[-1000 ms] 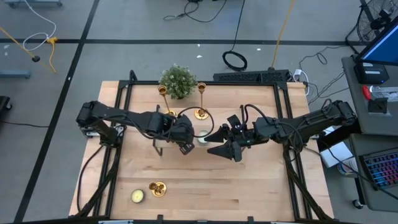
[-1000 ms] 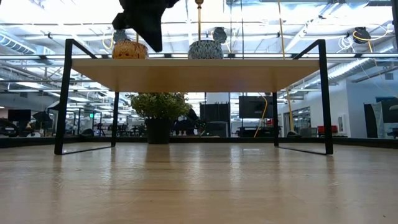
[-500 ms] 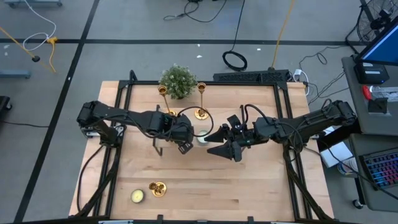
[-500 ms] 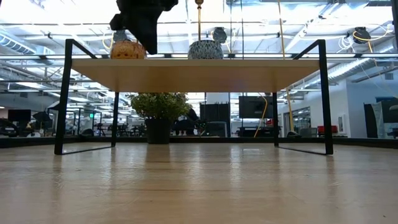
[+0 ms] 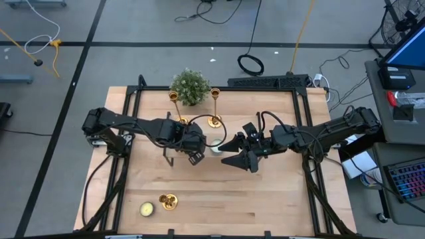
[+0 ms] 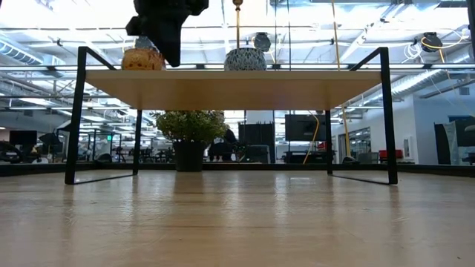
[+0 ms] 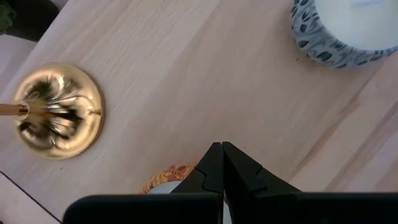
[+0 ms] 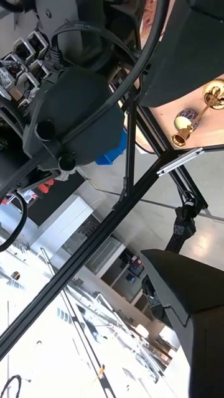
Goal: Stock candles and holders on shelf
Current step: Align the orange scented candle with the other scented candle on the shelf
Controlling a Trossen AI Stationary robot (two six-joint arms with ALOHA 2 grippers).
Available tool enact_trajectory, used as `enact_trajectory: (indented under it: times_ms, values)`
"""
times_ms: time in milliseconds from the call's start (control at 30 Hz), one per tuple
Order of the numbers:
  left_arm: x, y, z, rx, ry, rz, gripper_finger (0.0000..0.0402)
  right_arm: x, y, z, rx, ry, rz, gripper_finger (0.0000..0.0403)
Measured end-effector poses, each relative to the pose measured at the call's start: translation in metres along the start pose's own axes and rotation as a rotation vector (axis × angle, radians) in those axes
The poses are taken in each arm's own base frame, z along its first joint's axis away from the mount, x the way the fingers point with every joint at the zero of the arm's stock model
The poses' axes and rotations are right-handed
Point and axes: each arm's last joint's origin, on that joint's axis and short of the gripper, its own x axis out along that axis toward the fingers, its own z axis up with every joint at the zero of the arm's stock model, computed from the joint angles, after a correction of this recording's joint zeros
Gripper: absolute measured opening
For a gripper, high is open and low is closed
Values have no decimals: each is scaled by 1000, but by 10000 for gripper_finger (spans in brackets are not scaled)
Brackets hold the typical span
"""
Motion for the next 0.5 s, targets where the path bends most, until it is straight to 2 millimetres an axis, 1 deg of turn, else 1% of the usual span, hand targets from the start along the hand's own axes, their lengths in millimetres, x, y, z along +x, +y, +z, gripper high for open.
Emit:
enact_trajectory:
  times_ms: [500]
  values:
    - [-1,-2,-2,-9,0,-5,0,0,0,0,0,0,0,389]
